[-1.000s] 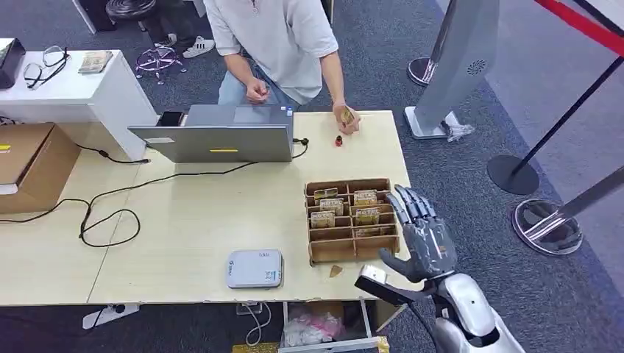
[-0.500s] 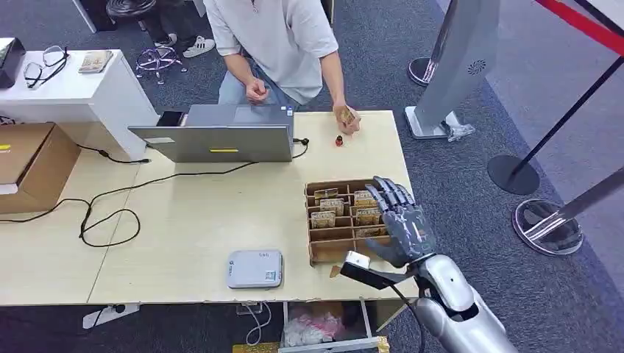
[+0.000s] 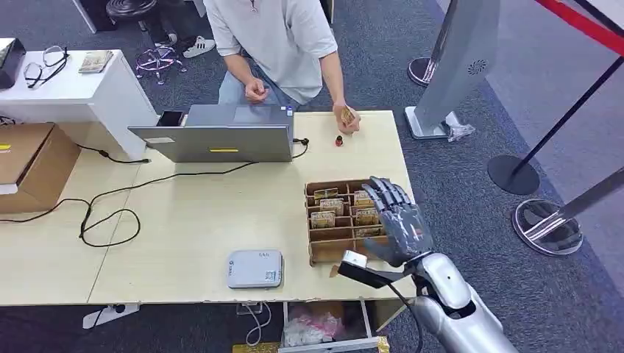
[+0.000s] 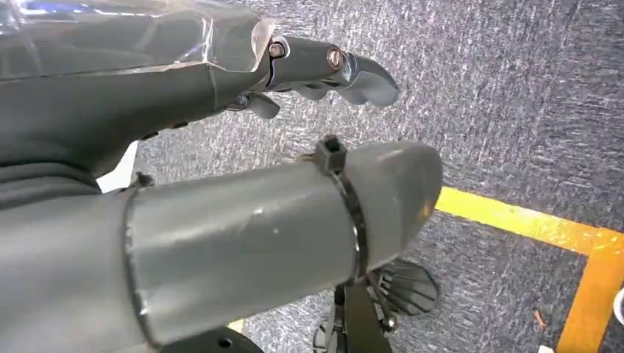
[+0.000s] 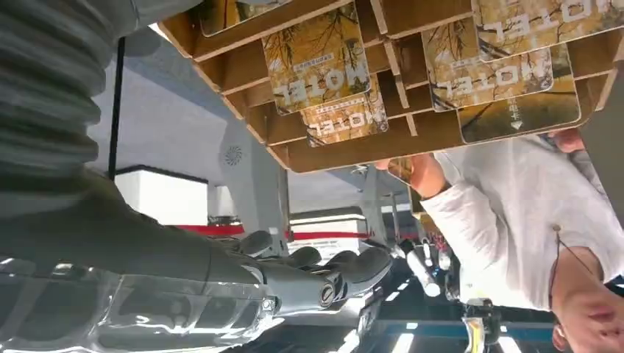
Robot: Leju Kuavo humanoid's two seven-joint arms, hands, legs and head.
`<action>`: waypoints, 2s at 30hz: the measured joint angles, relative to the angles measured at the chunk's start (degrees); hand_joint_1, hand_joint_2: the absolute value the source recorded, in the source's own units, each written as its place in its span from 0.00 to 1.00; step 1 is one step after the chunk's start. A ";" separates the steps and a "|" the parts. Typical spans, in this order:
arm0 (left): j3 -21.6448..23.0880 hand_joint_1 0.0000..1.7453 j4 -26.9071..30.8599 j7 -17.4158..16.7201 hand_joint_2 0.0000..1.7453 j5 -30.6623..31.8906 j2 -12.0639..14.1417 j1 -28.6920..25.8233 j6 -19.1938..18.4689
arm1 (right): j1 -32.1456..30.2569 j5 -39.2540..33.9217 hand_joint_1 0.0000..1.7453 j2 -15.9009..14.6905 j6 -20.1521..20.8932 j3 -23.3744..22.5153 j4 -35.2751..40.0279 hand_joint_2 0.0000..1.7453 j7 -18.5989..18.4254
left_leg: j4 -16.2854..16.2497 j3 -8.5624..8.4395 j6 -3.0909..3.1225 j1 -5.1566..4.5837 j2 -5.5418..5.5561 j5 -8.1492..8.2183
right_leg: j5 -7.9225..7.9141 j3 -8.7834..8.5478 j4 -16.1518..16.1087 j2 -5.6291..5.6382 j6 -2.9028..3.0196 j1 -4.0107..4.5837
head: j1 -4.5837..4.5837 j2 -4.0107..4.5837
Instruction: Pass the card to the sensor for recognition and then transmit it.
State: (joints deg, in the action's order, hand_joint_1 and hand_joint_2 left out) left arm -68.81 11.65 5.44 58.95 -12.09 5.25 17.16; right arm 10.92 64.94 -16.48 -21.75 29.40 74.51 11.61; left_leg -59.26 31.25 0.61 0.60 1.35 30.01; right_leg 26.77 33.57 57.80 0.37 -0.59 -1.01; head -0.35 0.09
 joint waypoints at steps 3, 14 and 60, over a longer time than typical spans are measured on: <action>0.00 0.00 0.00 -0.09 0.00 0.13 0.11 0.00 0.00 | 0.00 -0.04 0.08 0.00 0.00 0.17 0.04 1.00 -0.02 | 0.00 0.00 0.00 0.00 0.00 0.00 | 0.00 0.00 0.00 0.00 0.00 0.00 | 0.00 0.00; 0.02 0.00 0.00 -0.57 0.00 0.35 0.28 0.00 -0.28 | -0.09 -0.66 0.22 0.00 1.01 0.31 0.79 1.00 -0.13 | 0.00 -0.02 0.00 -0.01 -0.01 0.00 | 0.00 0.00 0.00 0.01 0.00 0.00 | -0.02 0.00; 0.39 0.00 0.00 -0.76 0.00 0.66 0.55 0.04 -0.85 | 7.58 -4.07 0.43 0.13 7.93 3.41 -5.97 1.00 2.43 | 0.00 0.00 0.00 0.00 0.00 0.00 | -0.01 -0.01 0.01 0.00 0.00 0.00 | 0.00 0.00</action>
State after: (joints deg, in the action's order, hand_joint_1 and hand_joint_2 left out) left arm -68.41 11.65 4.68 59.60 -11.54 5.29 16.31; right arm 18.50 60.87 -16.35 -13.81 32.81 68.54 14.03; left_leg -59.26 31.25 0.61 0.60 1.35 30.00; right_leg 26.77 33.56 57.81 0.37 -0.59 -1.01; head -0.35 0.09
